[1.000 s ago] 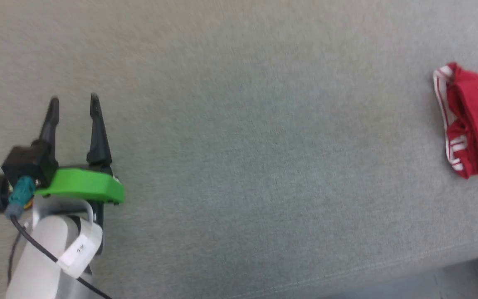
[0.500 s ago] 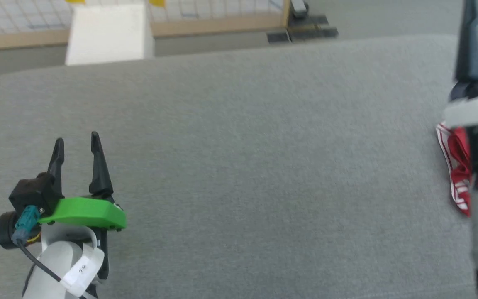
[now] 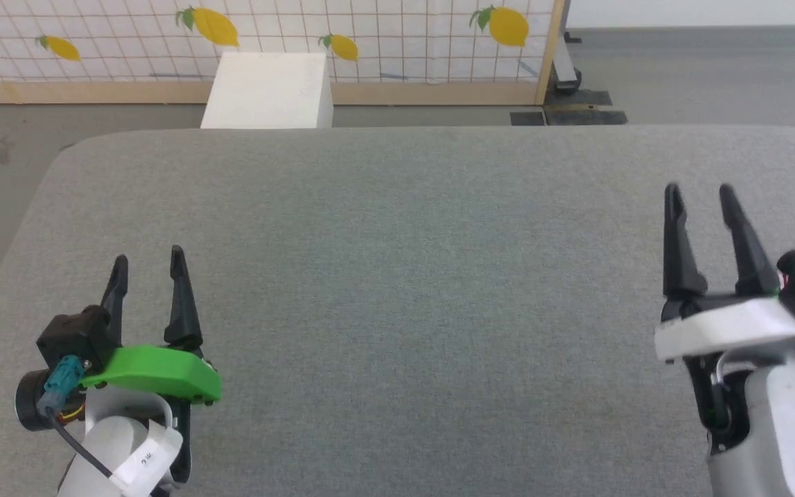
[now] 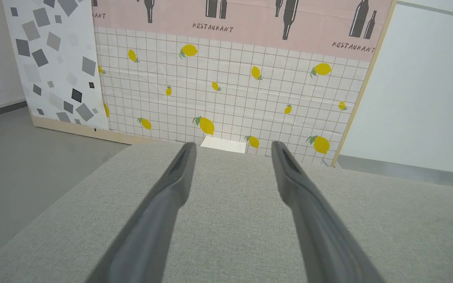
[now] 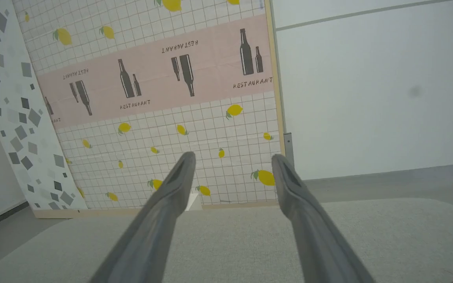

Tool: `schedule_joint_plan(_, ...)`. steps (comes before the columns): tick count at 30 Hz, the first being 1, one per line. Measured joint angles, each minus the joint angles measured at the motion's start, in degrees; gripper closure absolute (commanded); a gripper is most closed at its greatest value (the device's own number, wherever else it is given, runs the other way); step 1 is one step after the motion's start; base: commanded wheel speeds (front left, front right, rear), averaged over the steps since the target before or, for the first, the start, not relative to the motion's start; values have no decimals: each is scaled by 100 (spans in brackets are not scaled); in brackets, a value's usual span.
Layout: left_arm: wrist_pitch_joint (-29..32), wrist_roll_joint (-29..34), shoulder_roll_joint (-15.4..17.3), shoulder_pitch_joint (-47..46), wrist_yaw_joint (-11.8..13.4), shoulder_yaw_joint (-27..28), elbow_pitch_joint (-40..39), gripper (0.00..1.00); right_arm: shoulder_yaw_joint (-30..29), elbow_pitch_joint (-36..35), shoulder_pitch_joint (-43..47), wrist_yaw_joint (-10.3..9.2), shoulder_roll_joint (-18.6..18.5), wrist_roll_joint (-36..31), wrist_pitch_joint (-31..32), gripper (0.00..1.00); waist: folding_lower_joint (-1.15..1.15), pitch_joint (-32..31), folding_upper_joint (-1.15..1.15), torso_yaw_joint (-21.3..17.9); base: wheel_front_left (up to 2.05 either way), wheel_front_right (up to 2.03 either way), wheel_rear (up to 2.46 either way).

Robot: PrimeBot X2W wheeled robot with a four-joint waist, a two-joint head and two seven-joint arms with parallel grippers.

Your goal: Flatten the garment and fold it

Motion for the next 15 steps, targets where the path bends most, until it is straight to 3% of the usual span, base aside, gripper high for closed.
schedule_joint_plan(15,313,24,170,164,-196,-360,212,0,-189,81,745,0,69,-350,-57,0,0,-167,0,229,0,0,0)
